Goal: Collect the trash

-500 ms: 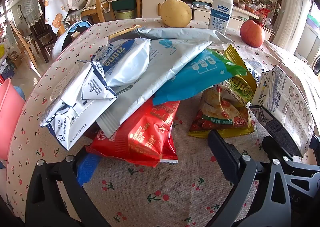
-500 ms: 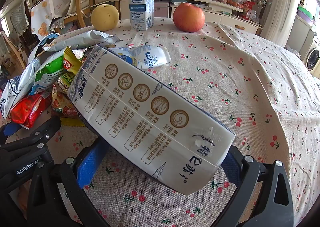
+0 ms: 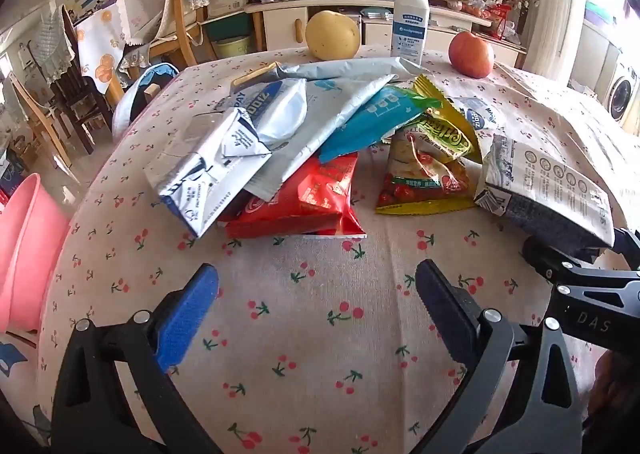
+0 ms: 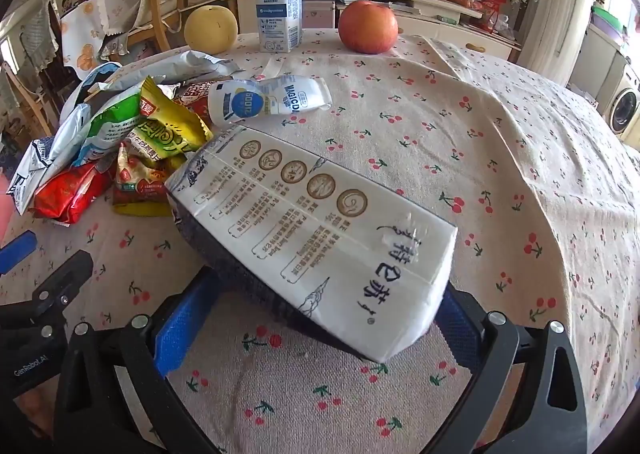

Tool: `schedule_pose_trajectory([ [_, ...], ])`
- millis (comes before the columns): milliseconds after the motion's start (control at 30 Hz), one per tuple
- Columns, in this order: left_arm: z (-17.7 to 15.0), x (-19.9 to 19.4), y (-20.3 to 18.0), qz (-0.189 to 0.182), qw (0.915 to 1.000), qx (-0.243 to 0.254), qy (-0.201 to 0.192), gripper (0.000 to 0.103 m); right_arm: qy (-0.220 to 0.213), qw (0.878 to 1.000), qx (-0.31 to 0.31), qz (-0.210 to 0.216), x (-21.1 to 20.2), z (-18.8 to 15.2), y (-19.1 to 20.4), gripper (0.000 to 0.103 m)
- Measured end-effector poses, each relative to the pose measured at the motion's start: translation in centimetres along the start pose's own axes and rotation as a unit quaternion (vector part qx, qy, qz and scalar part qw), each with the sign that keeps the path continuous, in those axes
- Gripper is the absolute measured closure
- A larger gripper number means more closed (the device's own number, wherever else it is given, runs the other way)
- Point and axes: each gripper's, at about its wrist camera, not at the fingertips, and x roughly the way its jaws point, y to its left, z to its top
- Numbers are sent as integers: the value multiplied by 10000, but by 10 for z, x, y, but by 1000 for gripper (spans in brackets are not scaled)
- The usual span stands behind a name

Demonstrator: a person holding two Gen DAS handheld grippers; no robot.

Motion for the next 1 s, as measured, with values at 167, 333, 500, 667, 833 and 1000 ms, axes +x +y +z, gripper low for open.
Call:
schedule_pose_trajectory([
  [167, -8, -28, 17, -38, 9997, -163, -188, 4, -149, 9999, -34, 14, -21, -10, 6, 4],
  [333, -18, -52, 29, -13, 9990, -236, -375, 4, -319, 9993, -169, -33, -44, -23, 18, 4],
  [500, -29, -76, 38, -12, 9975, -276, -656, 4, -653, 9976, -205, -58, -70, -35, 26, 4],
  [667, -36, -97, 48, -90, 9949, -394, -923, 4, -1116, 9935, -187, -146, -98, -42, 29, 4],
  [833, -39, -111, 53, 94, 9933, -347, -1102, 4, -1616, 9864, -231, -211, -125, -46, 33, 4],
  [1000, -44, -125, 59, 216, 9910, -328, -1282, 4, -2051, 9780, -311, -220, -147, -54, 38, 4],
])
